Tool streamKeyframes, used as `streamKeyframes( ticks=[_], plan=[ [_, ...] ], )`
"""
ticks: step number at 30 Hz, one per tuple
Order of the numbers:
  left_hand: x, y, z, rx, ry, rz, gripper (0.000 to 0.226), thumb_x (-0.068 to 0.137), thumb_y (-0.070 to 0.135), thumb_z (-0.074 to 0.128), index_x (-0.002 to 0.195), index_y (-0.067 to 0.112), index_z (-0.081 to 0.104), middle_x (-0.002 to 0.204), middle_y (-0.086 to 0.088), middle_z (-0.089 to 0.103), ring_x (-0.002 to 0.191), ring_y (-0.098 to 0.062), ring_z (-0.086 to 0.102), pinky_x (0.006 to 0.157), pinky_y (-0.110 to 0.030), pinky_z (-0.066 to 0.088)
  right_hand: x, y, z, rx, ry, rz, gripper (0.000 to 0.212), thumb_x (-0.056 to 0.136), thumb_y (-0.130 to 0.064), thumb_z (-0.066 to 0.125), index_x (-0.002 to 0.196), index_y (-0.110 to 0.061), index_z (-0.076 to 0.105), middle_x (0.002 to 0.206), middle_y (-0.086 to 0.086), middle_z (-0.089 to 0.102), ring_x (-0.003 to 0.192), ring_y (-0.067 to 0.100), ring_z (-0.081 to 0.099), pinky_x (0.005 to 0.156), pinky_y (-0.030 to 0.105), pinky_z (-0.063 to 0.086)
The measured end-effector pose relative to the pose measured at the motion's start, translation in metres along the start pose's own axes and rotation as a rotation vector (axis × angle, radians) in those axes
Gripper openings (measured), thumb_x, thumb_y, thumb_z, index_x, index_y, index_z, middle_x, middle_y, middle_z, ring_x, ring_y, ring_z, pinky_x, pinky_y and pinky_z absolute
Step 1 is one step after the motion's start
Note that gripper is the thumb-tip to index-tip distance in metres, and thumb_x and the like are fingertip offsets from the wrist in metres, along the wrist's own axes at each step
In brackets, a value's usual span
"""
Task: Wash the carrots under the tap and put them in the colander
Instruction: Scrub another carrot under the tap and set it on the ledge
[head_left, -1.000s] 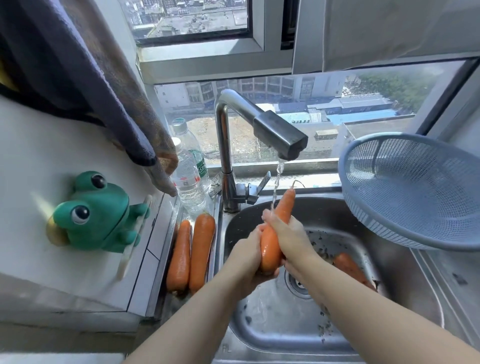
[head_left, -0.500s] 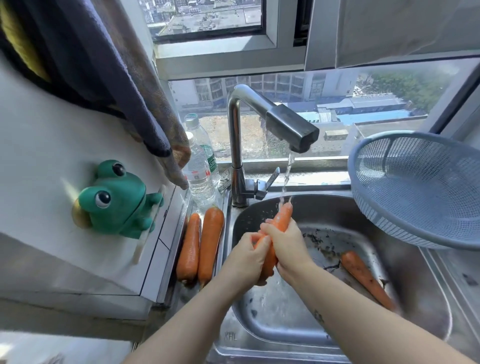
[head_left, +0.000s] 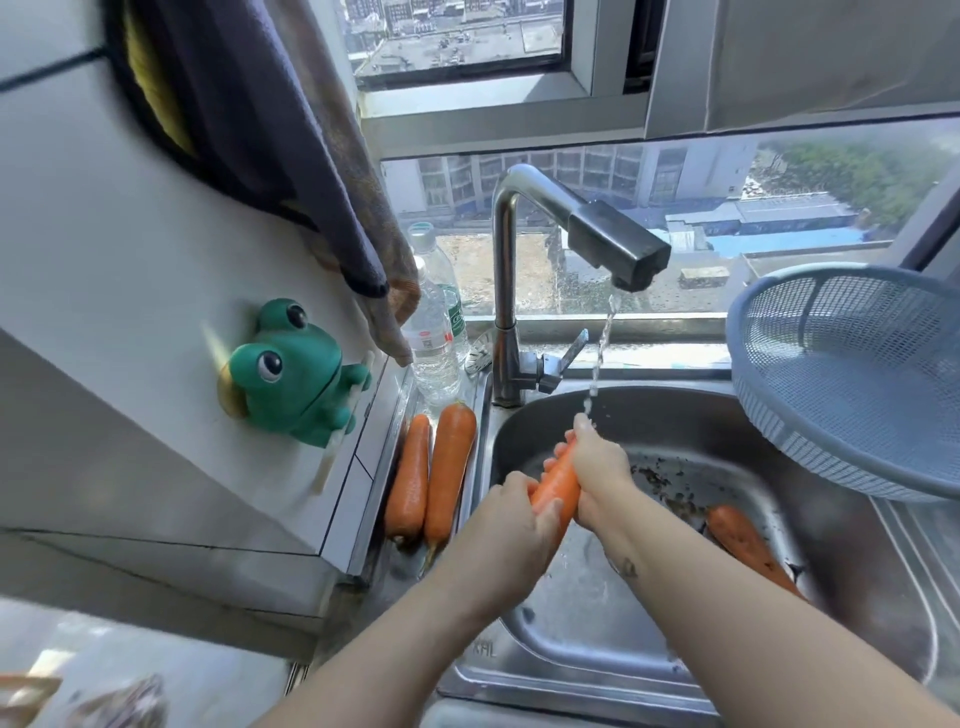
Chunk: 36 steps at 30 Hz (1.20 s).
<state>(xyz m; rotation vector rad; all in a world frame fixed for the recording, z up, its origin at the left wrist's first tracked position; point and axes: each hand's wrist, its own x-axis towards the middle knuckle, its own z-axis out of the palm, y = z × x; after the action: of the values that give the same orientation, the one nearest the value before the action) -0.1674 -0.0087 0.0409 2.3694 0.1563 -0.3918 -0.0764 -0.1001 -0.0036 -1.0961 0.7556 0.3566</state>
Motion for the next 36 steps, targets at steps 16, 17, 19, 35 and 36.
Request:
streamKeyframes(
  ticks=[16, 17, 19, 35, 36],
  plan=[
    [0.034, 0.007, -0.006, -1.428, -0.453, -0.642, 0.057, 0.09, 0.04, 0.061, 0.123, -0.005, 0.049, 0.08, -0.018, 0.065, 0.055, -0.022, 0.065, 0.036, -0.021, 0.049, -0.016, -0.031, -0.026, 0.299, -0.595, 0.08, 0.016, 0.079, -0.019, 0.066, 0.069, -0.016, 0.054, 0.057, -0.002, 0.053, 0.058, 0.014, 0.055, 0.071, 0.034, 0.049],
    [0.036, 0.006, -0.006, -1.424, -0.427, -0.633, 0.057, 0.088, 0.04, 0.063, 0.122, -0.004, 0.049, 0.083, -0.02, 0.065, 0.059, -0.024, 0.067, 0.038, -0.022, 0.05, -0.015, -0.034, -0.027, 0.272, -0.549, 0.071, 0.013, 0.081, -0.017, 0.066, 0.075, -0.015, 0.055, 0.059, -0.001, 0.054, 0.06, 0.016, 0.057, 0.071, 0.035, 0.05],
    [0.042, 0.006, -0.005, -1.409, -0.313, -0.597, 0.049, 0.087, 0.035, 0.066, 0.118, 0.0, 0.051, 0.093, -0.023, 0.065, 0.067, -0.026, 0.069, 0.041, -0.022, 0.053, -0.012, -0.036, -0.027, 0.294, -0.369, 0.023, 0.014, 0.086, -0.015, 0.067, 0.089, -0.011, 0.054, 0.065, 0.003, 0.057, 0.064, 0.019, 0.06, 0.068, 0.036, 0.052],
    [0.075, 0.0, 0.013, -0.908, 0.117, -0.064, 0.034, 0.094, 0.039, 0.053, 0.105, 0.007, 0.058, 0.083, -0.012, 0.064, 0.059, -0.021, 0.067, 0.057, -0.031, 0.054, -0.027, -0.064, -0.075, -0.771, -0.326, -0.045, 0.052, 0.097, -0.05, 0.043, 0.107, -0.002, 0.06, 0.094, 0.014, 0.071, 0.08, 0.021, 0.068, 0.073, 0.036, 0.058],
    [0.079, -0.003, 0.009, -0.863, 0.124, -0.061, 0.038, 0.096, 0.041, 0.05, 0.105, 0.006, 0.057, 0.081, -0.012, 0.063, 0.055, -0.02, 0.066, 0.055, -0.031, 0.053, -0.032, -0.067, -0.078, -0.963, -0.322, -0.216, 0.04, 0.098, -0.039, 0.049, 0.101, -0.002, 0.065, 0.087, 0.008, 0.071, 0.07, 0.013, 0.065, 0.066, 0.026, 0.057]
  ],
)
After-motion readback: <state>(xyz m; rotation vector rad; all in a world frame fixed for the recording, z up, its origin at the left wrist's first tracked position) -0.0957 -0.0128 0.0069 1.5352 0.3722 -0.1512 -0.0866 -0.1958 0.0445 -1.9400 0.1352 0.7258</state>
